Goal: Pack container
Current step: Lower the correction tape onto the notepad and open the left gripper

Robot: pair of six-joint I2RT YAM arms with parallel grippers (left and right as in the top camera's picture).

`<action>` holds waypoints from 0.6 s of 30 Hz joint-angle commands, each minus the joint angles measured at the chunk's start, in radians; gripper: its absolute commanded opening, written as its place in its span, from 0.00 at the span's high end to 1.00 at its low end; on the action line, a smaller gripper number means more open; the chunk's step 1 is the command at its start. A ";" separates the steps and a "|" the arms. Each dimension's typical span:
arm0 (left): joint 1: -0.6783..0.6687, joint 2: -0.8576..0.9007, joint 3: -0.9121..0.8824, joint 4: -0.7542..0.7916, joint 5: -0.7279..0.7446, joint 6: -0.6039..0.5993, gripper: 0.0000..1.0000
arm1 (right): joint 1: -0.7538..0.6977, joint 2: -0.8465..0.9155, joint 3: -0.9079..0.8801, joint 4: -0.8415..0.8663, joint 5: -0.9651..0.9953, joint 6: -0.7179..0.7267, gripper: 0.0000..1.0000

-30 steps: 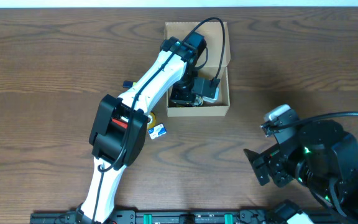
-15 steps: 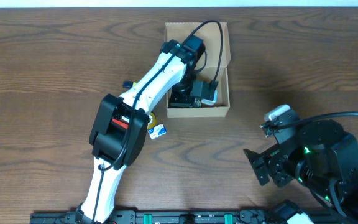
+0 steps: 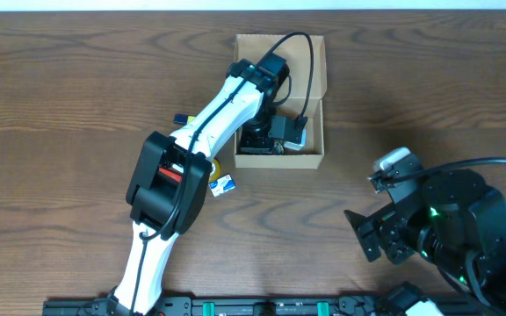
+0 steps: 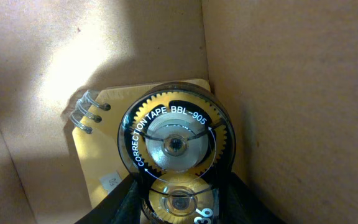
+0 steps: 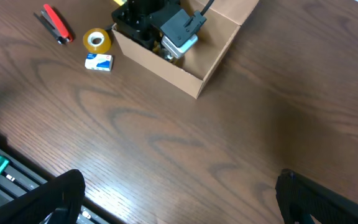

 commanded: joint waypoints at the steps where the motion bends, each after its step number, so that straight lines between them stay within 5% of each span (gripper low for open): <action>1: -0.002 0.016 -0.003 -0.003 0.015 -0.011 0.59 | -0.016 -0.002 -0.001 0.000 0.000 0.014 0.01; 6: -0.002 0.016 -0.003 -0.003 0.015 -0.014 0.47 | -0.016 -0.002 -0.001 0.000 0.000 0.014 0.01; 18: -0.002 0.016 -0.003 -0.002 0.015 -0.018 0.54 | -0.016 -0.002 -0.001 0.000 0.000 0.014 0.01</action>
